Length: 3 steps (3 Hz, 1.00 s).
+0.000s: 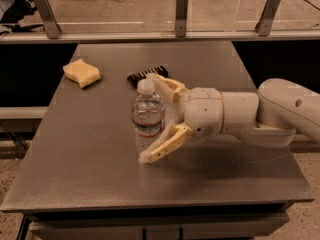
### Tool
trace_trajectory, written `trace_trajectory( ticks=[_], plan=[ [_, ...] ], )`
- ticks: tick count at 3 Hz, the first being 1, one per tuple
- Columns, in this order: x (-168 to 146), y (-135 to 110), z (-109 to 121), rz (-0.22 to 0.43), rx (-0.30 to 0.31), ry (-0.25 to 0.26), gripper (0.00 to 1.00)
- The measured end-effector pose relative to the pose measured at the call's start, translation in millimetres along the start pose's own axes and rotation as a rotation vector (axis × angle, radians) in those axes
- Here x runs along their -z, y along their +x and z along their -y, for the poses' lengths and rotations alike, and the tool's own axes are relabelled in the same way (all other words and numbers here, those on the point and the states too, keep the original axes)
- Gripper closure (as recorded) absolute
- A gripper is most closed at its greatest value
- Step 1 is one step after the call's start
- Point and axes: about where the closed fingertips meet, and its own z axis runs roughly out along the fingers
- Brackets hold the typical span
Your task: Knock water bottle over
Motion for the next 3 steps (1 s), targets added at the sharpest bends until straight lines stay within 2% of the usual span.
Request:
trace_trajectory(
  ticks=[1, 2, 3],
  plan=[
    [-0.4, 0.8, 0.1, 0.001, 0.001, -0.001, 0.0],
    [-2.6, -0.8, -1.1, 0.001, 0.004, -0.006, 0.19],
    [-4.7, -2.3, -2.2, 0.001, 0.007, -0.01, 0.42]
  ],
)
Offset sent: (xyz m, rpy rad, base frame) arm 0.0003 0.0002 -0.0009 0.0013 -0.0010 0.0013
